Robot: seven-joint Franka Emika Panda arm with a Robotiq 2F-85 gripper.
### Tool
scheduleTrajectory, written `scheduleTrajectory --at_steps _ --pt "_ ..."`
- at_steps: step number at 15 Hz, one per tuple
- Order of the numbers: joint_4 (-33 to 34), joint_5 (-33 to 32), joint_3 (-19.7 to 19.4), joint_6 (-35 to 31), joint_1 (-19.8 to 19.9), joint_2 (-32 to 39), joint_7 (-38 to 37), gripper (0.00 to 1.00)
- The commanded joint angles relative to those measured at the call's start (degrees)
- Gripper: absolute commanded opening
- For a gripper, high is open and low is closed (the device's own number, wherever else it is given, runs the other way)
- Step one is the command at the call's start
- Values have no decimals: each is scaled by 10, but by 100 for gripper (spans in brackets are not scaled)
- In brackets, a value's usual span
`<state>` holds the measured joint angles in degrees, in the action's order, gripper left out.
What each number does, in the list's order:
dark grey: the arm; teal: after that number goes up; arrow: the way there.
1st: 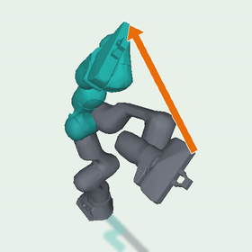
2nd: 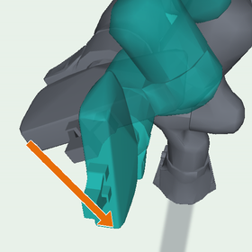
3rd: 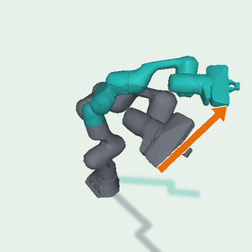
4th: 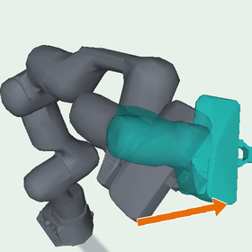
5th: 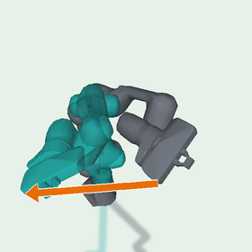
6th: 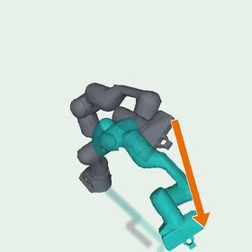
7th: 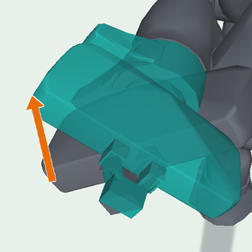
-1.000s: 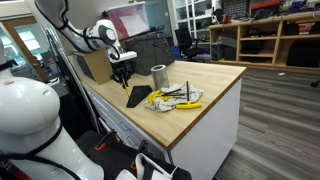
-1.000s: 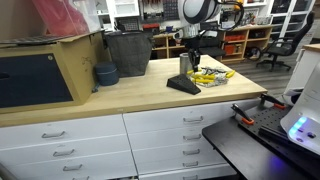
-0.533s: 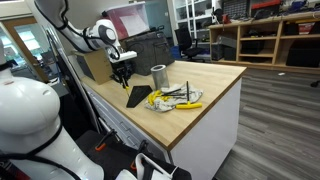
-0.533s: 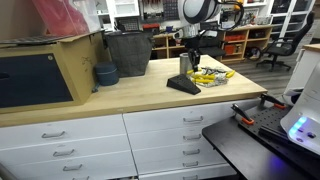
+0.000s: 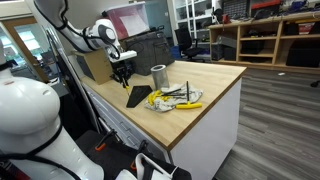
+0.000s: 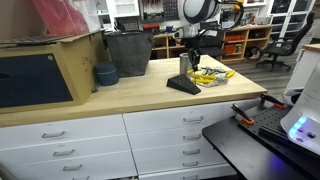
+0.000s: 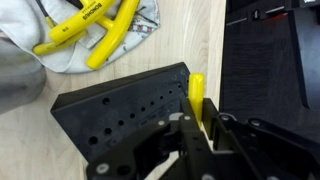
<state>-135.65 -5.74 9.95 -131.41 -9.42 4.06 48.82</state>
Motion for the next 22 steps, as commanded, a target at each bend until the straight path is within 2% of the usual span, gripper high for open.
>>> scheduleTrajectory --at_steps 1,22 --pt "3 -5 4 -7 0 -3 -17 4" --pt "8 14 4 -5 2 -3 -4 4"
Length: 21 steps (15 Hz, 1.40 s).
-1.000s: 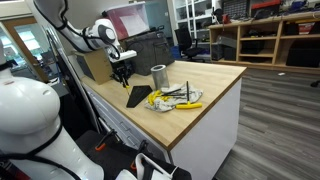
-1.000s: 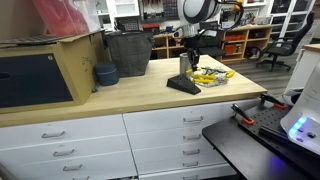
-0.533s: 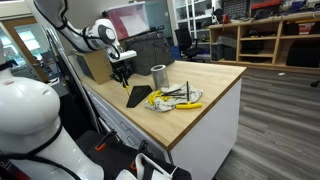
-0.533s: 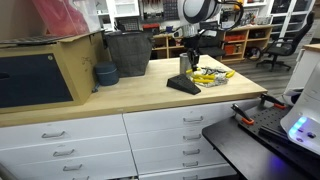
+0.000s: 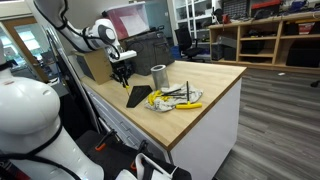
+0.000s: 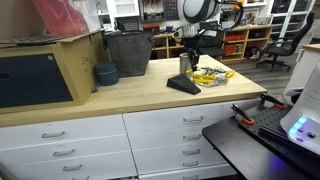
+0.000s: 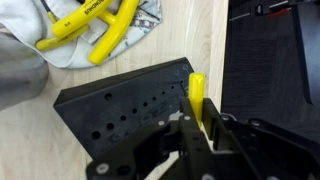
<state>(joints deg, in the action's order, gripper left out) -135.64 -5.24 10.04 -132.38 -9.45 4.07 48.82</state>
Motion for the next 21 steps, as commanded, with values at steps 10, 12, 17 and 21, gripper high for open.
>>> scheduleTrajectory --at_steps 10,12,17,21 --pt "16 11 4 -2 3 16 -4 4" --pt "17 12 4 -3 3 17 -4 4" --pt "15 10 4 -16 3 21 -3 4" --pt "13 9 4 -9 2 15 -10 4"
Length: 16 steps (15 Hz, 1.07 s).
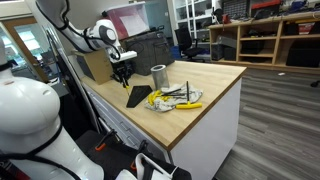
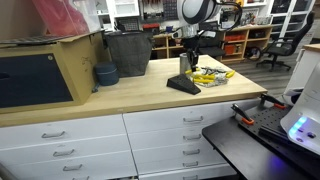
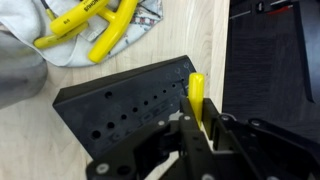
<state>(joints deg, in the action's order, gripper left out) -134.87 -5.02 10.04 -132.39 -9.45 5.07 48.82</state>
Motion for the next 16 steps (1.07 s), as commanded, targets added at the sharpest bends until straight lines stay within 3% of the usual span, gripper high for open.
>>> scheduleTrajectory --at_steps 1,16 --pt "4 6 3 -8 3 4 -12 4" --pt "1 -10 1 17 3 3 -37 4"
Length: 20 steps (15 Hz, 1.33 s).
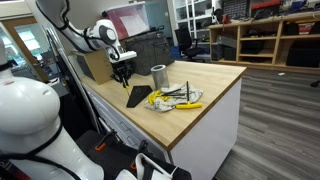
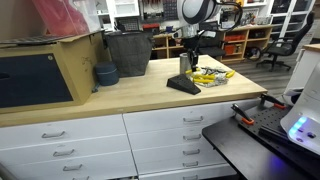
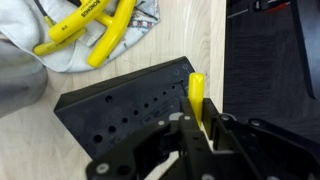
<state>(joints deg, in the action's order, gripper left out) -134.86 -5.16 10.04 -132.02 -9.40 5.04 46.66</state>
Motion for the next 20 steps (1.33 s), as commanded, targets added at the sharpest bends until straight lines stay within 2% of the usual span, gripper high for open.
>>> scheduleTrajectory --at_steps 1,9,20 --pt "0 -10 0 10 3 3 -16 4" --pt "2 -17 -1 16 4 5 -38 4" --pt "-2 16 3 -2 5 4 -13 4"
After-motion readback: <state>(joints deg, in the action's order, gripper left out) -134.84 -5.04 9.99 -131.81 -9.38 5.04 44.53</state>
